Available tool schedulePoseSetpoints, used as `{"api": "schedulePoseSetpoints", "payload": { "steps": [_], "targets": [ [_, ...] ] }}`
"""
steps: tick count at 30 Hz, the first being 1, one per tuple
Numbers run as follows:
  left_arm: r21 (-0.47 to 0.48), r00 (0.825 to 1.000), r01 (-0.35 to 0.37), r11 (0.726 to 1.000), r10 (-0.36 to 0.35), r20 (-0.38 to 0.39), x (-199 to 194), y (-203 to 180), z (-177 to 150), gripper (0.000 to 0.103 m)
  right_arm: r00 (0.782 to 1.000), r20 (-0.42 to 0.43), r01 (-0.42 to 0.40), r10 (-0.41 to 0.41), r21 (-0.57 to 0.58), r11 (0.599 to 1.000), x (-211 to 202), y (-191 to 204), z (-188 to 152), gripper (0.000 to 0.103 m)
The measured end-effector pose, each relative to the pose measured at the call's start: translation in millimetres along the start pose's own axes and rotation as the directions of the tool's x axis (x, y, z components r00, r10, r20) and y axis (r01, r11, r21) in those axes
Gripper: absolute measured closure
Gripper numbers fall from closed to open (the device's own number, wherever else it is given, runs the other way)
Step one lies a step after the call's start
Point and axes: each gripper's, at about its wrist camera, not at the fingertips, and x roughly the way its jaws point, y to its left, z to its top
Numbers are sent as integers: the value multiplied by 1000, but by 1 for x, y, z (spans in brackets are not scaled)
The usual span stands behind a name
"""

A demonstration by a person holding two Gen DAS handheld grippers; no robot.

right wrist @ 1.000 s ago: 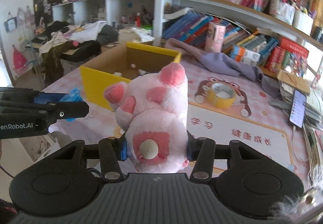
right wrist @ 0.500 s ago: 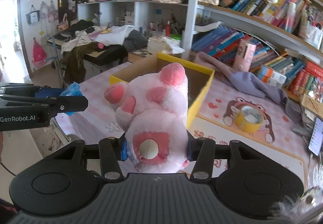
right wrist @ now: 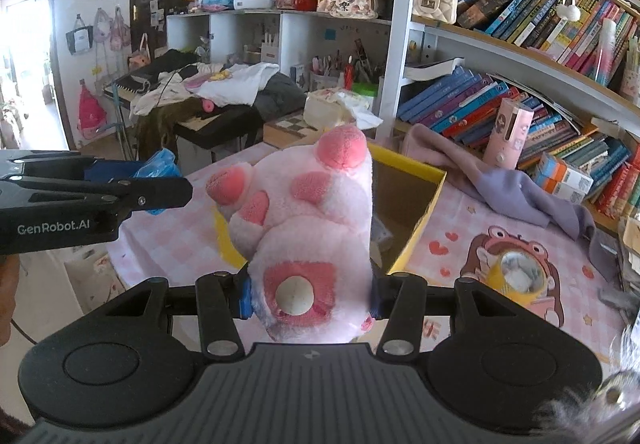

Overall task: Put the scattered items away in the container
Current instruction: 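Lift the blue item and plush pig and carry them over the yellow box, then open the right tool to drop the plush pig while the left tool drops the blue item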

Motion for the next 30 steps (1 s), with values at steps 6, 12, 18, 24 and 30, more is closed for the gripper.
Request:
{"api": "schedulePoseSetpoints", "payload": {
  "steps": [6, 12, 18, 24, 30],
  "targets": [
    [68, 1000, -6, 998, 7, -14, 47, 0, 23, 65, 1000, 9, -9, 9, -10, 1000, 39, -21, 26, 56],
    [114, 997, -6, 993, 15, -75, 99, 4, 35, 65, 1000, 2, -30, 30, -22, 999, 85, -42, 49, 56],
    [162, 985, -4, 987, 32, -170, 158, 11, 38, 65, 997, -63, -48, 45, -60, 997, 141, -60, 59, 56],
    [245, 958, 18, 969, 54, -281, 212, 17, 38, 65, 989, -138, -60, 42, -125, 990, 194, -75, 66, 56],
    [337, 915, 44, 940, 98, -392, 251, 12, 30, 64, 968, -250, -82, 24, -225, 971, 239, -80, 69, 55]
  ]
}}
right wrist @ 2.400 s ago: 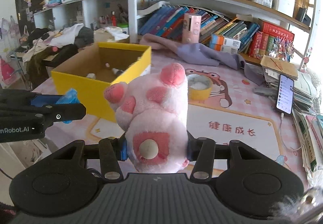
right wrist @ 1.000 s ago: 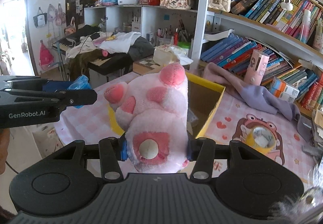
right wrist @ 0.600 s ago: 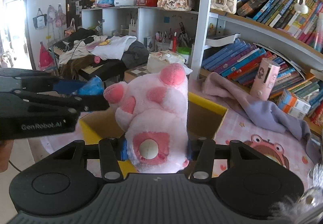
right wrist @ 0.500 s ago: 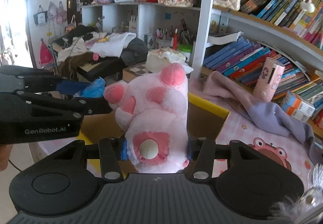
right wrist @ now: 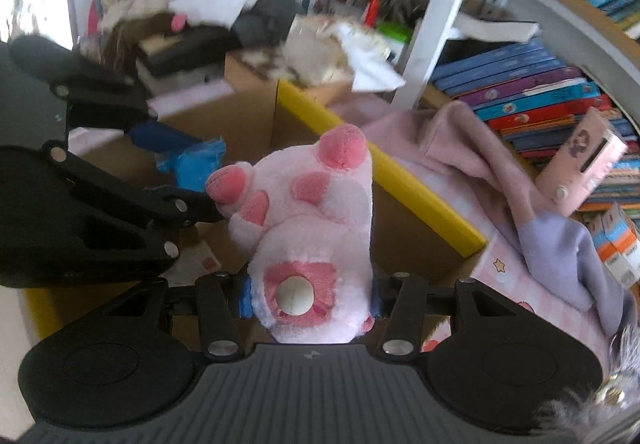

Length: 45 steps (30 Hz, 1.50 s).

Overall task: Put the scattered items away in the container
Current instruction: 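Open the right tool to drop the plush pig while the left tool drops the blue item, then withdraw both tools from the yellow box toward the yellow tape roll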

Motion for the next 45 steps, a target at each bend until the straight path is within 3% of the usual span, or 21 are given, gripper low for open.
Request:
{"api": "schedulePoseSetpoints", "payload": {
  "steps": [8, 12, 17, 29, 38, 45],
  "targets": [
    [24, 999, -6, 1000, 7, -34, 8, -1, 0, 59, 999, -35, -6, 5, -35, 999, 16, -3, -2, 49],
    [38, 998, -66, 997, 67, -7, 2, 0, 3, 33, 1000, -2, 13, -13, -16, 1000, 8, -4, -6, 40],
    [1, 993, -97, 995, 96, 61, -26, 3, 5, 26, 997, 66, 24, -27, 35, 999, -15, -8, -8, 33],
    [-125, 950, -130, 984, 160, 268, -137, -12, -20, 19, 950, 296, 53, -96, 150, 987, -124, 16, -28, 26],
    [-139, 932, -88, 986, 131, 339, -200, -36, -61, 14, 921, 353, 79, -163, 240, 968, -193, 46, -68, 26],
    [-147, 918, -70, 987, 121, 378, -228, -59, -93, 13, 897, 368, 125, -245, 320, 939, -233, 67, -109, 25]
  ]
}}
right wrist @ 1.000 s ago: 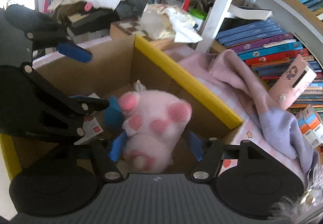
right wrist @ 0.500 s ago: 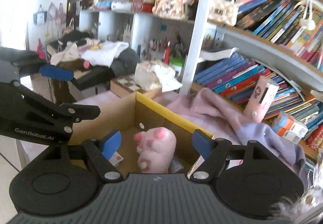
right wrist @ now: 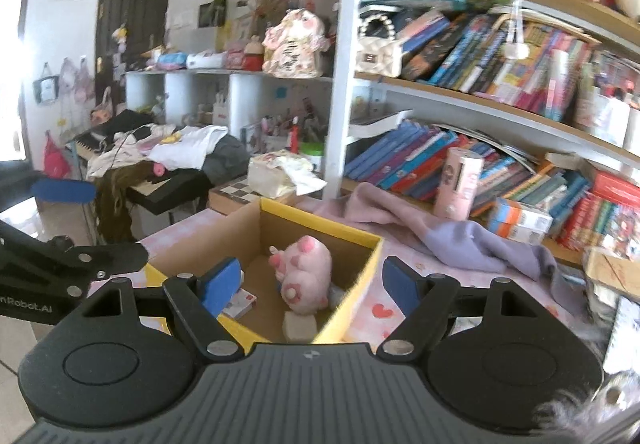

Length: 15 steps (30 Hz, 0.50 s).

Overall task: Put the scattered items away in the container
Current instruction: 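Withdraw both tools from the yellow box toward the yellow tape roll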

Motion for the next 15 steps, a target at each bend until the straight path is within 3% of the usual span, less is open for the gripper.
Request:
{"api": "schedulePoseSetpoints", "payload": {
  "steps": [3, 8, 15],
  "targets": [
    [-5, 1000, -11, 1000, 11, 13, -11, -6, -11, 13, 999, 1, 39, -39, 12, 999, -21, -2, -15, 24],
    [0, 999, 33, 999, -33, -11, -19, -22, -26, 13, 993, -25, 119, -118, 40, 992, -47, -10, -41, 22],
    [-40, 995, 96, 995, -97, -38, -20, -50, -43, 13, 966, -54, 258, -254, 114, 959, -77, -15, -81, 19]
  ]
}}
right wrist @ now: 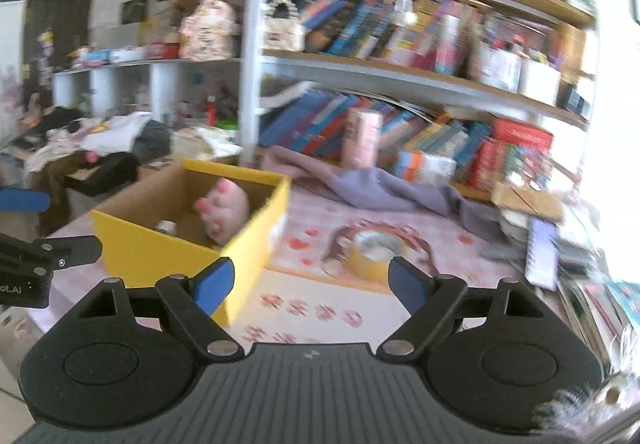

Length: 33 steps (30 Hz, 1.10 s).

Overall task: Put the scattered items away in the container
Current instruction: 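Withdraw both tools from the yellow box toward the yellow tape roll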

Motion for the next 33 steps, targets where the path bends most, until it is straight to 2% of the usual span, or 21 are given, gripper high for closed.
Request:
{"api": "schedulePoseSetpoints", "payload": {
  "steps": [3, 7, 16, 27, 33],
  "targets": [
    [-4, 999, 44, 999, -44, -23, 7, -13, -5, 13, 999, -31, 43, -42, 39, 998, -5, -9, -12, 19],
    [43, 995, 92, 995, -90, -43, 16, -34, -5, 13, 994, -63, 89, -86, 63, 994, -6, -25, -20, 18],
    [98, 983, 174, 980, -167, -78, 49, -81, 5, 13, 985, -124, 128, -117, 88, 988, 5, -66, -32, 17],
    [102, 976, 168, 980, -151, -154, 110, -134, 21, 13, 976, -195, 120, -95, 117, 986, 50, -132, -36, 16],
    [66, 978, 118, 991, -104, -179, 152, -153, 38, 13, 973, -223, 85, -60, 104, 991, 83, -169, -32, 16]
  ]
}}
